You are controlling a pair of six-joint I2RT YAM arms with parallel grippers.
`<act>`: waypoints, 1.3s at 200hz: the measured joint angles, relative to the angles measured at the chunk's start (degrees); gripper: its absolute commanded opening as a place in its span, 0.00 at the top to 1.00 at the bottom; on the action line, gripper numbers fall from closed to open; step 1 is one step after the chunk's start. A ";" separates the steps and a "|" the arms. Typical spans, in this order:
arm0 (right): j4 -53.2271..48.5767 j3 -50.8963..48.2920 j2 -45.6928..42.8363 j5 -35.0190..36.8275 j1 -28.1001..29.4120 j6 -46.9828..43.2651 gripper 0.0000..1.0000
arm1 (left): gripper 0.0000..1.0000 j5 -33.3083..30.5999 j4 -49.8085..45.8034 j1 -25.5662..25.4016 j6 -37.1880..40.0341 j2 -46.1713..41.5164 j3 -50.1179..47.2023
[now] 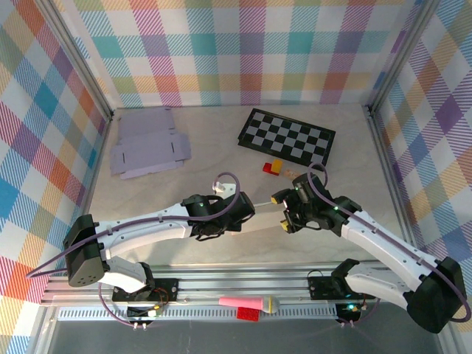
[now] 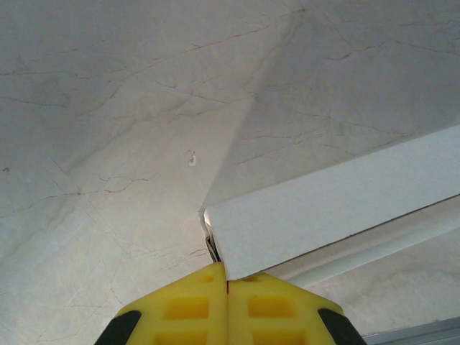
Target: Fold the paper box
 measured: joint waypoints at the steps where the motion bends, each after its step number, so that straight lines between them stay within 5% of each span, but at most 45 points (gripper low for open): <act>1: 0.07 -0.02 0.02 0.00 0.00 0.02 0.31 | 1.00 0.00 0.00 0.00 -0.04 0.00 0.00; 47: 2.97 -0.24 1.42 -0.20 0.00 0.61 0.46 | 1.00 -0.35 0.00 -0.35 -0.11 -0.02 -0.07; 88: 3.54 -0.22 1.57 -0.46 0.00 0.98 0.52 | 0.71 0.61 -0.52 -0.76 -0.81 -1.60 -1.03; 135: 3.78 -0.20 1.86 -1.07 0.00 1.33 0.56 | 0.56 3.10 -0.68 -0.92 -5.01 -10.05 -1.42; 196: 3.78 -0.15 1.90 -1.11 0.00 1.33 0.57 | 0.56 10.84 3.45 9.64 -19.04 -17.46 -8.48; 260: 3.58 -0.11 1.84 -1.16 0.00 1.33 0.57 | 0.57 18.29 14.23 12.55 -27.93 -16.39 -14.38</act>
